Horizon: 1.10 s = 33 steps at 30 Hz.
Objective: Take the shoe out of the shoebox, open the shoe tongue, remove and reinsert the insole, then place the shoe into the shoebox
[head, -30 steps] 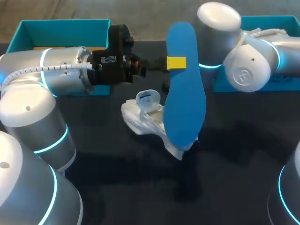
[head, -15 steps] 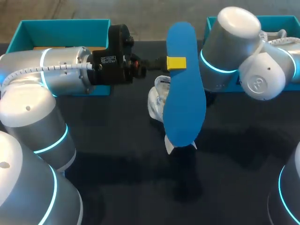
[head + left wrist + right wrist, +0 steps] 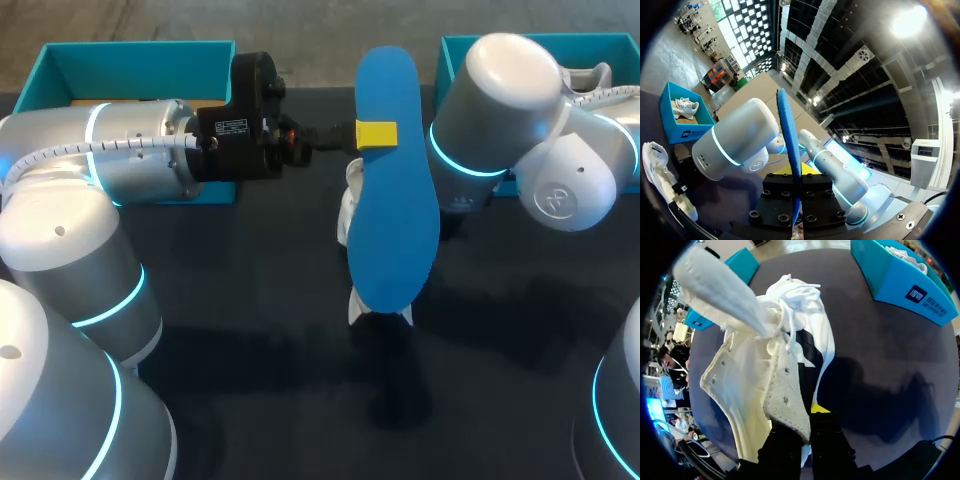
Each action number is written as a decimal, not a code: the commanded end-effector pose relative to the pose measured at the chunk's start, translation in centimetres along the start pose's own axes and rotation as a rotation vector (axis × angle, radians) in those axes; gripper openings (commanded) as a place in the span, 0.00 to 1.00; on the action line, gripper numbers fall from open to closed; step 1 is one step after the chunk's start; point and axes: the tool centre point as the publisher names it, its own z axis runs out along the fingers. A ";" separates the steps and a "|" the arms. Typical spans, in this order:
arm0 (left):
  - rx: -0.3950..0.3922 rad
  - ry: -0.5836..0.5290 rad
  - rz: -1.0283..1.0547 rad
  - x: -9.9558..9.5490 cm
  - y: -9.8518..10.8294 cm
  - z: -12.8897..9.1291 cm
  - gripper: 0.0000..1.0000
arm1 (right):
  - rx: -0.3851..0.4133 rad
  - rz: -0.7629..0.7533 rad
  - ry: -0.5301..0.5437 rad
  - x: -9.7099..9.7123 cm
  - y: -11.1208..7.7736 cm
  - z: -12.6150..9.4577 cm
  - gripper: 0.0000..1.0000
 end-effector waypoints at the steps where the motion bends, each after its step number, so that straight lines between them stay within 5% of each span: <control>1: 0.002 0.002 0.001 -0.1 -0.1 0.2 0.00 | -0.004 -0.004 0.014 0.3 -0.4 0.8 0.00; 14: 0.002 0.002 0.001 -0.1 -0.1 0.2 0.00 | 0.043 -0.024 0.028 1.6 -0.3 3.5 0.00; 29: 0.002 0.002 0.001 -0.1 -0.1 0.2 0.00 | 0.063 0.033 0.015 0.3 -0.4 5.9 0.00; 31: 0.002 0.002 0.001 -0.1 -0.1 0.2 0.00 | 0.060 0.045 0.026 0.2 -0.5 5.9 0.42; 32: 0.002 0.002 0.001 -0.1 -0.1 0.2 0.00 | 0.059 0.046 0.026 0.1 -0.4 5.7 1.00; 33: 0.002 0.002 0.001 -0.1 -0.1 0.2 0.00 | 0.054 0.049 0.028 0.0 -0.5 5.3 1.00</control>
